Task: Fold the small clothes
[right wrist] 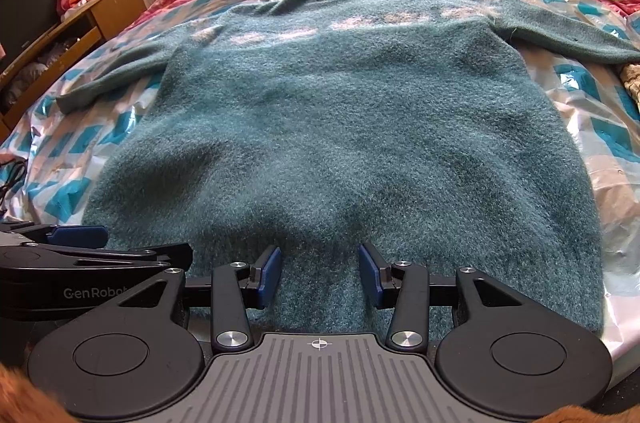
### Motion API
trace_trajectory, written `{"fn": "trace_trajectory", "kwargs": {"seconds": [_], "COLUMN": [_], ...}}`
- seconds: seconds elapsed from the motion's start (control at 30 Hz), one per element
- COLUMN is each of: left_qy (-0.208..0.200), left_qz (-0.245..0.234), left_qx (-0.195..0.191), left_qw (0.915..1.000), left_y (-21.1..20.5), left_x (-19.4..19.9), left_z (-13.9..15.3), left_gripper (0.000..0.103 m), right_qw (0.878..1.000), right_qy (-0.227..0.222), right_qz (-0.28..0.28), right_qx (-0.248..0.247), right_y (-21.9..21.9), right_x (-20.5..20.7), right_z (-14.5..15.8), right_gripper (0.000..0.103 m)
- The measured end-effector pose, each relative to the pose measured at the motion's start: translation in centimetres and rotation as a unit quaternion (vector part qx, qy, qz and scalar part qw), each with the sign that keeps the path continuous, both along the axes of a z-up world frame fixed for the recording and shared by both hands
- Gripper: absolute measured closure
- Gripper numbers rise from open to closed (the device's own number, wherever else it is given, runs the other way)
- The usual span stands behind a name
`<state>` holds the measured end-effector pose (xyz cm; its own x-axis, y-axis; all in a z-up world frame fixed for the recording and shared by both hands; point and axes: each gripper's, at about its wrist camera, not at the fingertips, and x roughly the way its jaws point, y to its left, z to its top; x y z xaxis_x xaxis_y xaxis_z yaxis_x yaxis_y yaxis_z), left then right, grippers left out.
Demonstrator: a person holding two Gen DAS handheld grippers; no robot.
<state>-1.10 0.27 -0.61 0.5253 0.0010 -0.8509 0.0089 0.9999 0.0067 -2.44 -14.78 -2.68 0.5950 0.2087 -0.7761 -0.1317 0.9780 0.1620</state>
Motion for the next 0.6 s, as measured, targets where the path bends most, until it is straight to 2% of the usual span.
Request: {"fn": "trace_trajectory", "kwargs": {"seconds": [0.6], "left_qy": [0.001], "left_qz": [0.003], "left_qx": [0.004], "left_qw": [1.0000], "left_y": [-0.08], "left_x": [-0.15], "left_z": [-0.09], "left_gripper": [0.012], "right_qw": [1.000], "right_qy": [-0.002], "right_qz": [0.002], "right_qx": [-0.002], "right_y": [-0.06], "right_x": [-0.12], "right_z": [-0.06], "right_gripper": [0.060]}}
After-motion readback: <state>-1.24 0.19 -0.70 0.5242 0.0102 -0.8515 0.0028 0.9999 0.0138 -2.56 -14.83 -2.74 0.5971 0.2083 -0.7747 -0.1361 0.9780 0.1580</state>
